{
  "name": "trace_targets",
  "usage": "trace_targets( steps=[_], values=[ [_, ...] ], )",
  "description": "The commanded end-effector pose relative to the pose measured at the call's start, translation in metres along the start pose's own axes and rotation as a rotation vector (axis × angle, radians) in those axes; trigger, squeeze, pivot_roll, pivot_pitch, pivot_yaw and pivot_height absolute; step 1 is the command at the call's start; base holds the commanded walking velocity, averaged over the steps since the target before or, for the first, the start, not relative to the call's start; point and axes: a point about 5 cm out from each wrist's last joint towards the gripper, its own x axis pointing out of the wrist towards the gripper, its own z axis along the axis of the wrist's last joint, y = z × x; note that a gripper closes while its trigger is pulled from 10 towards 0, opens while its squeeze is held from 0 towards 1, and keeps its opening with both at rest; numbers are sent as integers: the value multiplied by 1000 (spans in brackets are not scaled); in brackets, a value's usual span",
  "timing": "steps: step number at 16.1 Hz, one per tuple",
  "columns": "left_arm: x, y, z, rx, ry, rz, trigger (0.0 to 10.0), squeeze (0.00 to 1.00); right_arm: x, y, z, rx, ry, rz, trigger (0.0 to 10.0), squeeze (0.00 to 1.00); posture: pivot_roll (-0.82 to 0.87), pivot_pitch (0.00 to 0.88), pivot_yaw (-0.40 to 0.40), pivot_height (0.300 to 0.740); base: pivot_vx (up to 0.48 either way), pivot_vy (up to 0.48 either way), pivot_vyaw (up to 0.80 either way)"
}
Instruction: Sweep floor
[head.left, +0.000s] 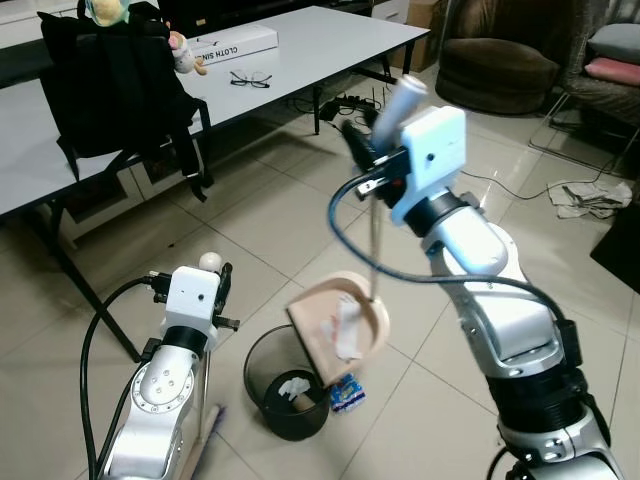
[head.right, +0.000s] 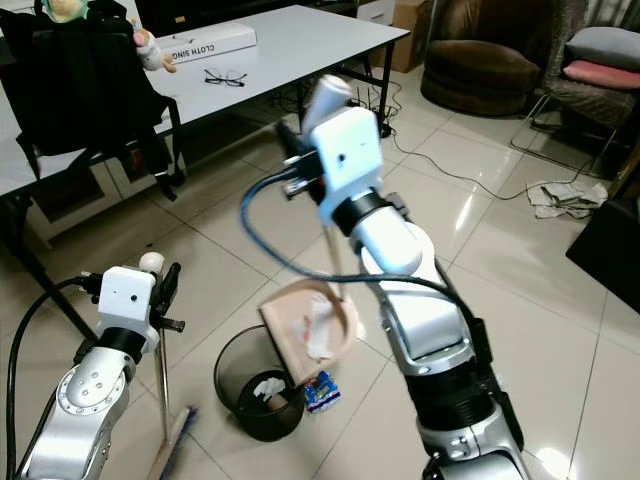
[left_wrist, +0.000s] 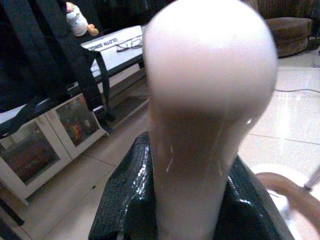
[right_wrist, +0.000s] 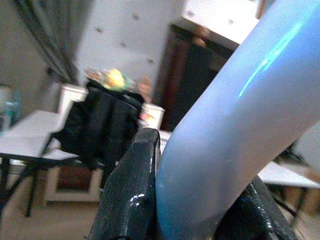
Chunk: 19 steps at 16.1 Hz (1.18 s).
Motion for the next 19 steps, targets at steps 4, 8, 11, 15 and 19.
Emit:
trace_targets(
  steps=[4, 8, 11, 15, 19],
  values=[
    [2, -1, 6, 19, -33, -8, 10000, 0, -3, 32, 19, -5, -183, 114, 10000, 0, -33, 0, 32, 740, 0, 0, 0],
    [1, -1, 6, 16, -30, -3, 10000, 0, -8, 54, 18, -78, -200, 289, 10000, 0, -35, 0, 29, 740, 0, 0, 0],
    [1, -2, 6, 13, -30, -3, 10000, 0, -11, 60, 16, -129, -212, 339, 10000, 0, -37, 0, 27, 740, 0, 0, 0],
    [1, -3, 7, 11, -31, -6, 10000, 0, -12, 62, 16, -109, -224, 340, 10000, 0, -37, 0, 26, 740, 0, 0, 0],
    [1, -4, 7, 10, -28, -12, 10000, 0, -13, 64, 17, -112, -239, 351, 10000, 0, -38, 0, 26, 740, 0, 0, 0]
  ],
)
